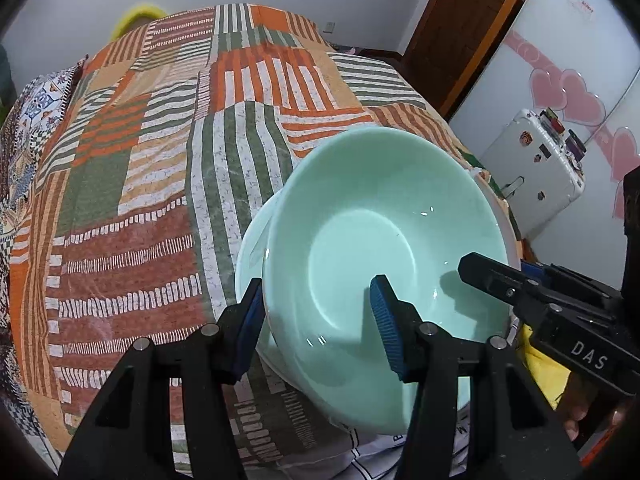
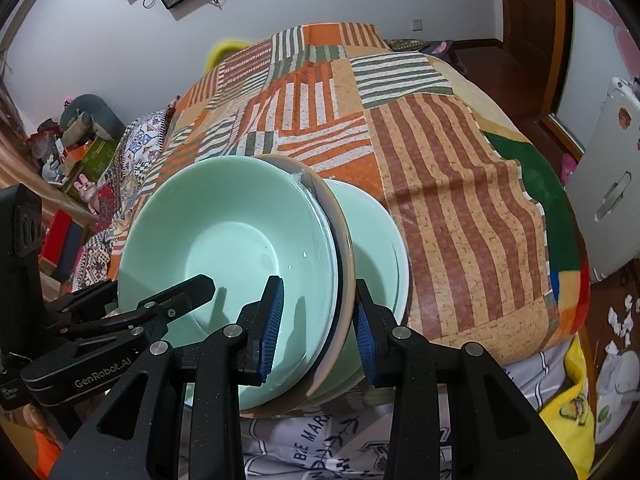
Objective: Organize plates and bowls
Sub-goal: 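Carry the bowl stack onto the mint-green plate stack and lower it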
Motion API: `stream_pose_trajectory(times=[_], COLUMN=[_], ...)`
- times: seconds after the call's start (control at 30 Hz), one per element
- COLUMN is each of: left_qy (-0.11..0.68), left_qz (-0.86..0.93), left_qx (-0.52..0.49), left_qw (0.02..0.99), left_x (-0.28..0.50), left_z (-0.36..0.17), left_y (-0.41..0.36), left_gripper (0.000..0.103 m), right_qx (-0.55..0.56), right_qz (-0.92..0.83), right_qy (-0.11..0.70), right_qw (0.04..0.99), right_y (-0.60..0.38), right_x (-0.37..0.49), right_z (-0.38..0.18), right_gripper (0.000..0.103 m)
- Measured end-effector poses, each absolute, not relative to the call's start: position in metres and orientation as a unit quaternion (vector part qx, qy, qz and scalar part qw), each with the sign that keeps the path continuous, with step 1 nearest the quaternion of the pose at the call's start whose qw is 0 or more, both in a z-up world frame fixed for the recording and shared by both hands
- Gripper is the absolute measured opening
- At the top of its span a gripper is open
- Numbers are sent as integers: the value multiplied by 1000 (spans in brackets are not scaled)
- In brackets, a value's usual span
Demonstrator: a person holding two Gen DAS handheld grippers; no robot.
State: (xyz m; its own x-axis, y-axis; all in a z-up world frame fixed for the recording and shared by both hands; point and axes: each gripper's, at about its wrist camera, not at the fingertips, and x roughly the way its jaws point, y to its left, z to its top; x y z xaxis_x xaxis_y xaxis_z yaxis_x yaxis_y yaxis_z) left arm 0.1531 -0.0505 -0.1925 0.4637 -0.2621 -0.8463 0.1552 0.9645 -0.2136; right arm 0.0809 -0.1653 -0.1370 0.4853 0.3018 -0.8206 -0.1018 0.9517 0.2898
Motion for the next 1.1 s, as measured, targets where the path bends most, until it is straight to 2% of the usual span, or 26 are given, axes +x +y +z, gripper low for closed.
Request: stream_pose_trajectory(times=[0.87,1.1], left_qy=[483,459], left_qz=[-125,-114], left_qx=[-57,-61], left_qw=[865,879], left_x=[156,144], left_z=[-190,-167], left_y=[-46,-35], left_gripper=[53,53], right_qx=[117,103], right_qz=[120,121], right_qy=[497,481], right_qw=[851,862], right_y=[-172,-173], right_x=[86,76], right_z=[-147,-131], right_gripper=[35,41])
